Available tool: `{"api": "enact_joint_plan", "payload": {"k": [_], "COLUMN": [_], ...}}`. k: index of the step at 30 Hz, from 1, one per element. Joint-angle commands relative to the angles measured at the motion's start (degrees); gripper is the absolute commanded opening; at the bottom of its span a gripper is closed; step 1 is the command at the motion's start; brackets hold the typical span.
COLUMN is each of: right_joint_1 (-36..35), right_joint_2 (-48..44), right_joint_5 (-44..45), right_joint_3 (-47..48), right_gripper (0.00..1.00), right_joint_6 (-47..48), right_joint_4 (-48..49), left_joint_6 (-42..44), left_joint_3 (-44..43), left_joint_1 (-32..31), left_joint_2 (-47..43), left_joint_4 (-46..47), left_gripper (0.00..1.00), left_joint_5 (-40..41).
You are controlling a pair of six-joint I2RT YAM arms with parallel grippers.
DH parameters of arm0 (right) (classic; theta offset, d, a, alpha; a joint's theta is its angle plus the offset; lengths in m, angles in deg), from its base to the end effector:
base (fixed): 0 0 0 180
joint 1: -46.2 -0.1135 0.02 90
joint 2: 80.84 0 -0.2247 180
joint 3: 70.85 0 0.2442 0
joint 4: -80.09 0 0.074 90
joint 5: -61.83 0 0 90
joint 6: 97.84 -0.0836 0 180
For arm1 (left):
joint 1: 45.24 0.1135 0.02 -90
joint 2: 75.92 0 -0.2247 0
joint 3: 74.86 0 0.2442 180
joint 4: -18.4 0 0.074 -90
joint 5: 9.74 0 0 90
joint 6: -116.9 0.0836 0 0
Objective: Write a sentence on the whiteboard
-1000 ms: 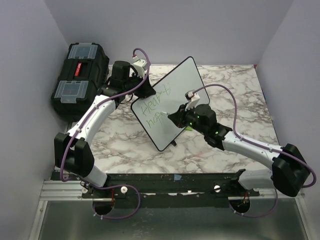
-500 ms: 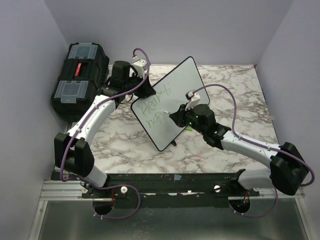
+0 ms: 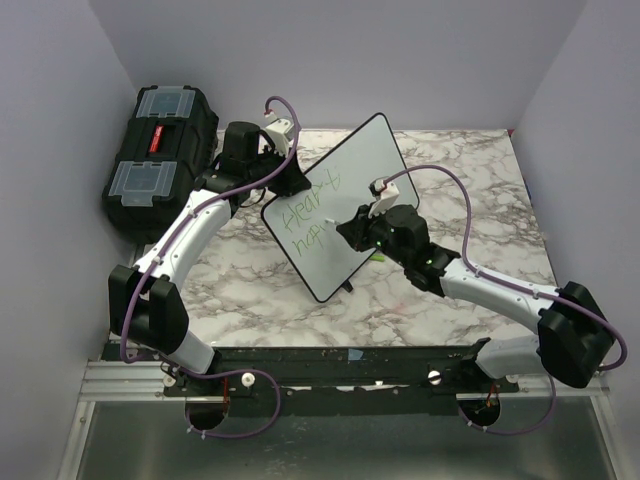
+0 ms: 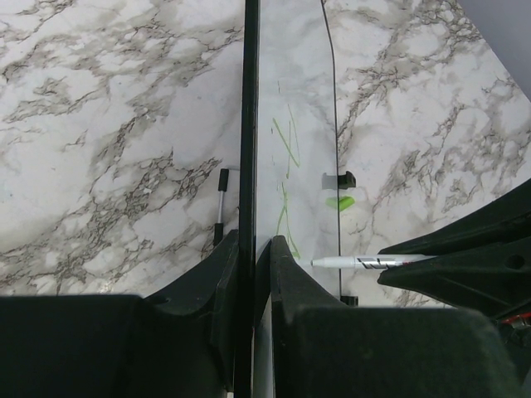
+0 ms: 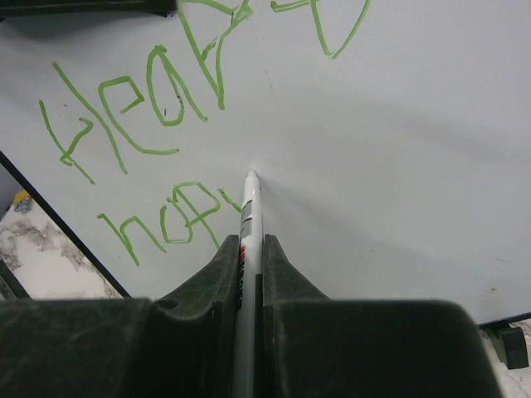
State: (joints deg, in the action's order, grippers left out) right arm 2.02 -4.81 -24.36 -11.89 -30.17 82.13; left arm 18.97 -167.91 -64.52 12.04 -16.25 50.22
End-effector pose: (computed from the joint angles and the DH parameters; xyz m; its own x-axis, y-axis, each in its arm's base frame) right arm 0.2558 0.2408 0.2190 -0.4187 0.1217 -0.8999 -0.5300 0.7719 0.3510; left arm 0.3473 -0.1658 0.2875 -0.5574 0.0684 -0.8274 0.6259 0.6894 -0.3646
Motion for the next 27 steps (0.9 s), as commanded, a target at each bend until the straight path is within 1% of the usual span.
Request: {"api": "enact_joint_plan", "payload": {"k": [1, 16, 27], "right_joint_1": [-0.2, -0.2, -0.2], "right_joint_2": [1.8, 3.6, 4.6], "right_joint_5": [1.0, 0.4, -3.4], "right_joint_3": [1.7, 2.2, 2.1], "right_gripper": [0.01, 0.01, 0.01], "right_joint_6": [0.9, 1.4, 2.1], "right_joint_4": [0.4, 0.4, -1.1], "left_joint_6": [6.9, 6.9, 6.8], "left_joint_3": [2.1, 1.9, 1.9], "left_joint_1": [-1.1, -1.1, -1.1], "left_joint_2": [1.1, 1.1, 1.2], "left_joint_4": [-4.6, -4.7, -4.6], "left_gripper": [0.00, 0.00, 0.00], "left_joint_5": [2.5, 2.4, 2.3]}}
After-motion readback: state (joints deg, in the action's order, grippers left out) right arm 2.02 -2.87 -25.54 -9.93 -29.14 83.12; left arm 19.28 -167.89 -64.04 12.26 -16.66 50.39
